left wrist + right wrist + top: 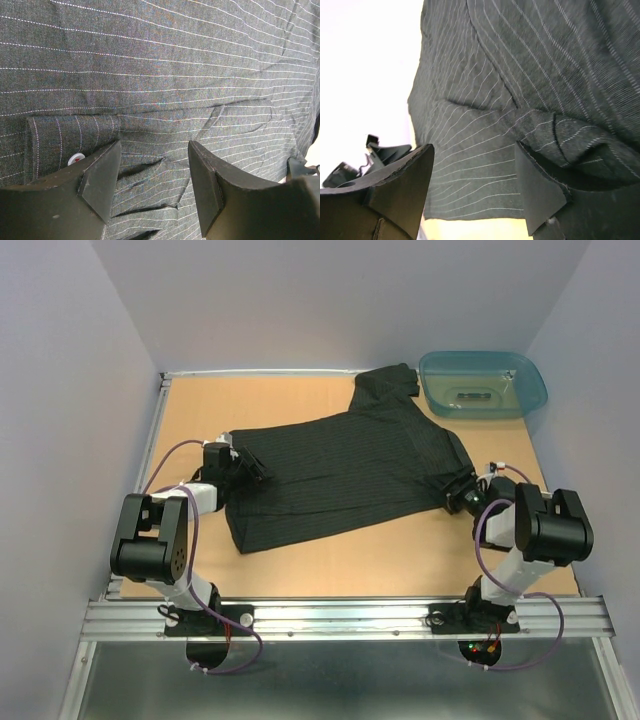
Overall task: Fold and stack the long sleeve shirts
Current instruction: Fold the shirt
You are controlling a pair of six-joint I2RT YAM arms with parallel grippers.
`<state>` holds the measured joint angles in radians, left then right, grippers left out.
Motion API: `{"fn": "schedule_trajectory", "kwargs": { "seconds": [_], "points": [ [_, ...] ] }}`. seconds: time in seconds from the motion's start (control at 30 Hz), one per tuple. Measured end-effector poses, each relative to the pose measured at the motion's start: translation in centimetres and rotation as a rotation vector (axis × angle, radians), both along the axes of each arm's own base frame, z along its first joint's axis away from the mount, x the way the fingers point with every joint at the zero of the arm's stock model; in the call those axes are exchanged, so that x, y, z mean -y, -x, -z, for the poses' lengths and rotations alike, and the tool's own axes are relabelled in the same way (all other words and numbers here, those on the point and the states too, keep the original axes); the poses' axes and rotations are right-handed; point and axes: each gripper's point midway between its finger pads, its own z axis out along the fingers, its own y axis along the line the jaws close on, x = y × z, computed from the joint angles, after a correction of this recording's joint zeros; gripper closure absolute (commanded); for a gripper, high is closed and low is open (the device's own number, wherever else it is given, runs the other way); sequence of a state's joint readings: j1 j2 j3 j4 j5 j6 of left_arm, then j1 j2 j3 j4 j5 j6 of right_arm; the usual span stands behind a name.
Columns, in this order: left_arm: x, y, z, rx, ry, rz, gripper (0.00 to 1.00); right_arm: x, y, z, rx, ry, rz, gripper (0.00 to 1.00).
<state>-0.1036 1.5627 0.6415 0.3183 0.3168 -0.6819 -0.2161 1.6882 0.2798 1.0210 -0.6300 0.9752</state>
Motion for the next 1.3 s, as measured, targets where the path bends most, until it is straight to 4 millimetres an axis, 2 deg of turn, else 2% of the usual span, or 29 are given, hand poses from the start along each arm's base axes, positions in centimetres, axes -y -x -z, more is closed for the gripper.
{"fn": "schedule_trajectory", "kwargs": {
  "seconds": [0.17,0.23,0.3,0.43,0.53,0.63,0.73,0.87,0.97,1.03,1.13,1.17,1.2,1.3],
  "points": [
    [0.0,0.0,0.0,0.0,-0.002,-0.001,0.33,0.6,-0.2,-0.8,0.014,0.024,0.031,0.29],
    [-0.1,0.0,0.0,0.0,-0.005,-0.004,0.33,1.6,-0.2,-1.4,0.034,0.043,0.082,0.29],
    [-0.2,-0.1,0.1,0.001,-0.009,-0.008,0.33,3.6,-0.3,-2.1,0.052,0.057,0.168,0.29],
    [-0.2,-0.1,0.1,0.001,-0.011,-0.011,0.33,6.2,-0.6,-1.5,0.025,0.054,0.271,0.29],
    [-0.3,-0.1,0.1,0.001,-0.012,-0.011,0.32,6.6,-0.7,-0.2,-0.021,0.038,0.284,0.29],
    [-0.3,0.0,0.0,0.0,-0.016,-0.013,0.3,6.8,-1.4,-0.3,-0.018,0.034,0.279,0.29],
    [-0.6,0.2,-0.1,-0.006,-0.03,-0.019,0.27,6.9,-1.2,-0.3,-0.029,0.048,0.285,0.29],
    [-1.4,0.8,-0.9,-0.013,-0.072,-0.037,0.24,7.8,-0.6,-1.8,-0.023,0.129,0.327,0.28],
    [-2.2,0.6,-2.9,0.021,-0.117,-0.059,0.19,8.6,-0.9,-4.6,0.022,0.252,0.343,0.28],
    [-2.5,0.0,-4.9,0.067,-0.145,-0.068,0.16,8.0,-1.8,-6.6,0.048,0.34,0.309,0.28],
    [-1.7,-1.4,-8.1,0.142,-0.193,-0.055,0.04,4.7,-3.8,-9.0,0.085,0.469,0.198,0.28],
    [-1.0,-1.8,-9.3,0.168,-0.205,-0.035,0.02,3.9,-4.0,-9.3,0.092,0.494,0.176,0.28],
    [-0.3,-2.0,-10.1,0.187,-0.217,-0.018,0.01,1.8,-4.4,-9.6,0.1,0.527,0.115,0.28],
    [1.2,-2.0,-11.0,0.208,-0.254,0.017,0.01,-2.0,-4.6,-8.4,0.06,0.619,-0.023,0.28]
  ]
}}
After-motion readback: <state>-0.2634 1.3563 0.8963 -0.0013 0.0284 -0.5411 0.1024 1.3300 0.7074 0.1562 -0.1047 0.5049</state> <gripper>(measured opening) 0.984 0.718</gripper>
